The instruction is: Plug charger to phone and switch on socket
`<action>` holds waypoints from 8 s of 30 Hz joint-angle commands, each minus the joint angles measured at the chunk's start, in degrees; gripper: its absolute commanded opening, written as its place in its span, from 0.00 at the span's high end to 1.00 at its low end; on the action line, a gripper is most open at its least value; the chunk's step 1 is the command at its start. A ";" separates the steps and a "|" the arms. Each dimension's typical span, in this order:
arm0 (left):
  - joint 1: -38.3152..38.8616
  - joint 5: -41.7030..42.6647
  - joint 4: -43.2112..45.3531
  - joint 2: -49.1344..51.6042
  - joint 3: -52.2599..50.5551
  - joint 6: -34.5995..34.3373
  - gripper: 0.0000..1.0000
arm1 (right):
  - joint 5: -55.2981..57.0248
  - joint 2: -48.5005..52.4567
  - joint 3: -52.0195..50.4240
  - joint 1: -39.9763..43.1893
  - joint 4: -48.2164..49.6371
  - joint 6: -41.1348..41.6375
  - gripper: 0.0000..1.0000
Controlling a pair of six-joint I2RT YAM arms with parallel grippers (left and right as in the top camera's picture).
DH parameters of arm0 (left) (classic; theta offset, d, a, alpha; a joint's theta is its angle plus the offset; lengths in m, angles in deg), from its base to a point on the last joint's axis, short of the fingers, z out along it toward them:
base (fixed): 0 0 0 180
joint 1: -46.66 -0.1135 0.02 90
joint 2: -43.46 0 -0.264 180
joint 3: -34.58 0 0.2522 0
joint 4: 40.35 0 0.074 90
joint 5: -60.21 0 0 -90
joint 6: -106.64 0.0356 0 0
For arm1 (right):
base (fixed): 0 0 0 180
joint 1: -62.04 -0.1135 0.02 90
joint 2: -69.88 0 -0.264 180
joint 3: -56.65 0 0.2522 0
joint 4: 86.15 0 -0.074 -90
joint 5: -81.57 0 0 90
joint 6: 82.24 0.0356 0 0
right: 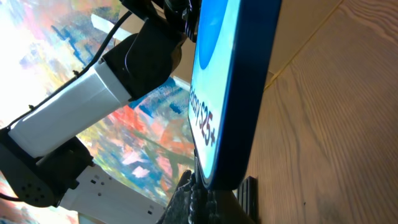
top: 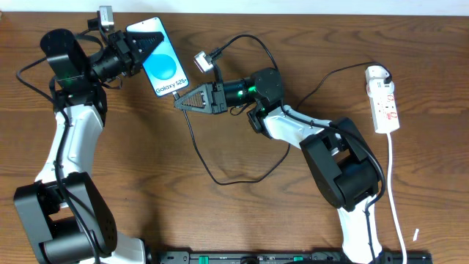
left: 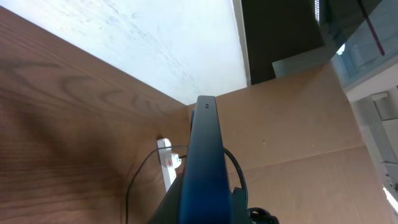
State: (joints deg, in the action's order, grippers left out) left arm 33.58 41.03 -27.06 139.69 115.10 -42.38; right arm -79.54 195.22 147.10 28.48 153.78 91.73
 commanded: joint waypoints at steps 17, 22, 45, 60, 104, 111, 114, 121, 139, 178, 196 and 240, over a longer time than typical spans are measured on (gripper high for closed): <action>-0.35 1.81 0.48 -0.96 0.83 0.50 0.93 | 4.90 0.02 0.35 -0.37 0.22 3.30 0.99; -0.35 1.40 0.50 -0.96 0.83 0.50 0.92 | 5.64 0.04 0.35 -0.46 0.20 3.28 0.99; -0.35 1.38 0.48 -0.96 0.83 0.52 0.93 | 11.15 0.04 0.35 -0.68 0.02 5.79 0.99; -1.38 -0.98 0.48 -0.96 0.83 0.96 0.93 | 5.16 0.04 0.35 -0.55 0.04 1.92 0.07; 1.27 -0.04 -21.42 -0.96 0.83 17.09 0.93 | 69.00 -25.75 2.49 7.74 -101.37 -54.95 0.01; 8.66 -15.30 -42.21 -0.94 0.83 32.28 0.93 | 69.70 -28.87 2.49 7.74 -103.73 -55.80 0.01; 11.67 -20.55 -45.77 -0.50 0.83 33.97 0.93 | 69.68 -28.87 2.49 7.74 -104.28 -55.78 0.01; 15.67 -26.97 -47.17 3.21 0.83 33.97 0.93 | 69.48 -28.92 2.49 7.76 -104.43 -55.78 0.01; 16.17 -27.61 -47.17 17.66 0.83 35.47 0.93 | 69.48 -28.92 2.49 7.74 -105.11 -55.80 0.01; 16.17 -37.05 -49.31 17.90 0.83 36.76 0.68 | 69.48 -28.92 2.49 7.74 -105.61 -56.02 0.01; 16.17 -40.94 -52.72 17.90 0.83 36.74 0.31 | 69.48 -28.92 2.49 7.74 -105.92 -56.48 0.01; 23.45 -65.11 -74.60 -18.97 7.08 48.28 0.06 | 70.58 -28.92 2.43 7.74 -106.33 -56.63 0.01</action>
State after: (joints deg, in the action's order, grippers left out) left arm 56.86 -22.72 -101.42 122.66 121.05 4.81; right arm -9.88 167.31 149.02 36.00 47.93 35.77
